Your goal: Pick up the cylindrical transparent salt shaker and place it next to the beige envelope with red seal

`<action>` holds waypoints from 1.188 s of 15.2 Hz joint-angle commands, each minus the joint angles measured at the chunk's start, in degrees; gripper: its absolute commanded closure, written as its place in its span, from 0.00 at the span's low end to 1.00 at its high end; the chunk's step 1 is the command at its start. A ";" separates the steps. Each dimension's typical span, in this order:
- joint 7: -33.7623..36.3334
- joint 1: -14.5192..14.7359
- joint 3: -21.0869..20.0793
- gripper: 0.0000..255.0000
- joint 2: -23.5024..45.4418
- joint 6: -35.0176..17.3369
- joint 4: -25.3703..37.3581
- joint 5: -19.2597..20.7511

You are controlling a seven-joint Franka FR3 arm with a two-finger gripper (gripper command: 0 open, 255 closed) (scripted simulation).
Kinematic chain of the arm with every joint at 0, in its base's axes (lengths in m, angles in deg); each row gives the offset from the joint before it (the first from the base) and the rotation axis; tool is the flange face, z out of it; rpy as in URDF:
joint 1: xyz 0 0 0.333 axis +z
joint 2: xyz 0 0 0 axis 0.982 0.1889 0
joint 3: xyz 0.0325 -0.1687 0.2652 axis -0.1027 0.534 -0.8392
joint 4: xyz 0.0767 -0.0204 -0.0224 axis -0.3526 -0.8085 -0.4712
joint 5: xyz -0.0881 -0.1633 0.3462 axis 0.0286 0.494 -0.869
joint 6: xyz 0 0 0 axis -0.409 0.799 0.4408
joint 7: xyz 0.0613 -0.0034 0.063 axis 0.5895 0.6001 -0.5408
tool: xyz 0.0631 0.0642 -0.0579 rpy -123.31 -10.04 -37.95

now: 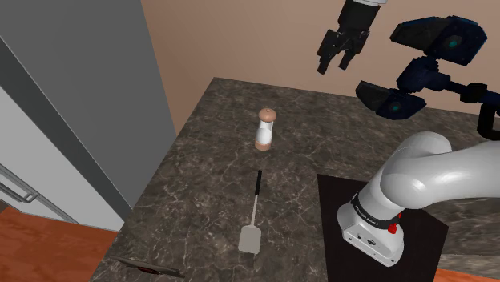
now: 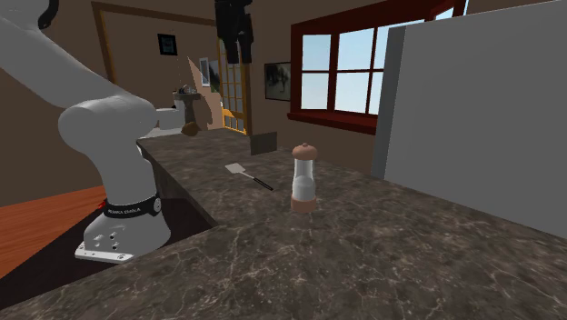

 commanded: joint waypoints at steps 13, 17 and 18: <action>4.32 1.22 -4.80 0.00 17.63 -22.33 -4.99 -0.13; 6.05 1.37 -6.26 0.00 25.45 -29.02 -4.05 0.55; 6.54 1.38 -6.60 0.00 27.50 -30.59 -3.60 0.82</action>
